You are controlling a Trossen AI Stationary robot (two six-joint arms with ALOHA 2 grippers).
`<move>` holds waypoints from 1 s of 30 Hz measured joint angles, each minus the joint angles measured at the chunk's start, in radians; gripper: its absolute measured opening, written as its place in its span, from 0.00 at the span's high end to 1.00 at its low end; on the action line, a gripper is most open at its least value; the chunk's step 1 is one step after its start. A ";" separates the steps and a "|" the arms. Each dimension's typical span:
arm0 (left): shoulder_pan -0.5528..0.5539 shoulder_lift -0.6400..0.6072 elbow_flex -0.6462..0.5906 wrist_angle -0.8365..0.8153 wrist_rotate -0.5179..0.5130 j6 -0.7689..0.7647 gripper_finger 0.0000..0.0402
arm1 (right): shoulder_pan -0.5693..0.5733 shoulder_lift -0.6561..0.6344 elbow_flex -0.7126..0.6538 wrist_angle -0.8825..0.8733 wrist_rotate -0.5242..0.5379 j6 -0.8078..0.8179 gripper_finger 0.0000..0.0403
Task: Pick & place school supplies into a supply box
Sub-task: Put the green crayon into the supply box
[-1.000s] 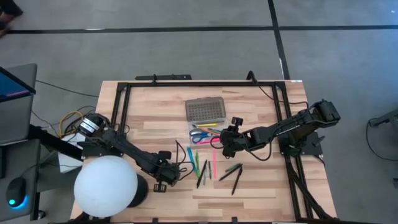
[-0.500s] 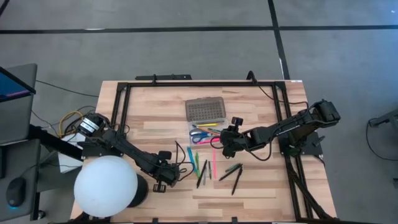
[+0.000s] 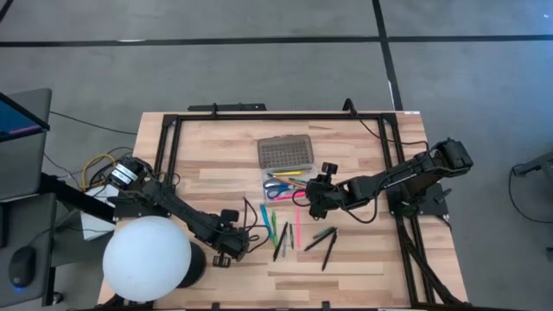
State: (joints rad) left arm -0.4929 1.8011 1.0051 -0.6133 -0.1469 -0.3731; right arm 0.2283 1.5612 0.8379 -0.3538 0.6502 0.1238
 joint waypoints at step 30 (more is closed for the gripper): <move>0.008 0.006 -0.002 0.062 -0.238 0.085 0.94 | 0.000 0.000 0.000 0.000 0.000 -0.001 0.73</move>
State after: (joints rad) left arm -0.4850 1.8069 1.0035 -0.5514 -0.3846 -0.2882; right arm 0.2283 1.5612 0.8379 -0.3538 0.6504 0.1229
